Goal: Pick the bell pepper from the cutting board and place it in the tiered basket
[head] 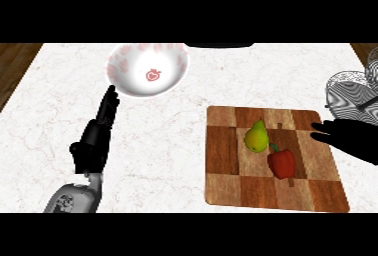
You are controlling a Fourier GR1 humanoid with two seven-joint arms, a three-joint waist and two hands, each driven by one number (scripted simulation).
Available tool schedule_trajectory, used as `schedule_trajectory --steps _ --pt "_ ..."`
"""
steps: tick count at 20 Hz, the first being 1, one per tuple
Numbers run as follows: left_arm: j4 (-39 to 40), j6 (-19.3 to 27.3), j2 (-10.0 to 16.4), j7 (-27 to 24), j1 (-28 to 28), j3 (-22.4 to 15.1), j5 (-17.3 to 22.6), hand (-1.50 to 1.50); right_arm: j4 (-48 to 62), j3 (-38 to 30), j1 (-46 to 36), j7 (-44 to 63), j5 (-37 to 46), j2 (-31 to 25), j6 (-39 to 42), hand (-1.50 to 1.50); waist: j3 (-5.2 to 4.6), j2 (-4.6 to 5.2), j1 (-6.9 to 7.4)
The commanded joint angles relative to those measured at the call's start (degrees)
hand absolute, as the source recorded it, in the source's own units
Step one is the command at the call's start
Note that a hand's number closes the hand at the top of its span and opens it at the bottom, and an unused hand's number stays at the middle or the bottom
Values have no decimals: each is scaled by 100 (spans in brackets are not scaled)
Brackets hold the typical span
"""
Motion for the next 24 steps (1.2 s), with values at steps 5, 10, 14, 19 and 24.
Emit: schedule_trajectory --steps 5,10,14,19,24 --pt "130 74 -253 -6 -127 49 -192 0 -194 433 366 -1104 1043 -215 -584 -150 1 -1 -31" --pt "38 178 -451 109 43 -149 -465 0 574 474 8 -1482 1539 -56 -1141 -150 0 1 2" --pt "87 -75 -270 81 -32 122 -358 0 992 477 177 -1536 2006 144 -1551 -150 -1 3 -6" --pt "295 -171 -304 -93 -218 373 -322 0 1321 662 126 -1495 2355 522 -1513 -150 -2 3 -12" --pt "-237 -425 -202 188 95 335 -266 0 1918 675 61 -1801 2561 679 -1731 -150 -1 1 14"
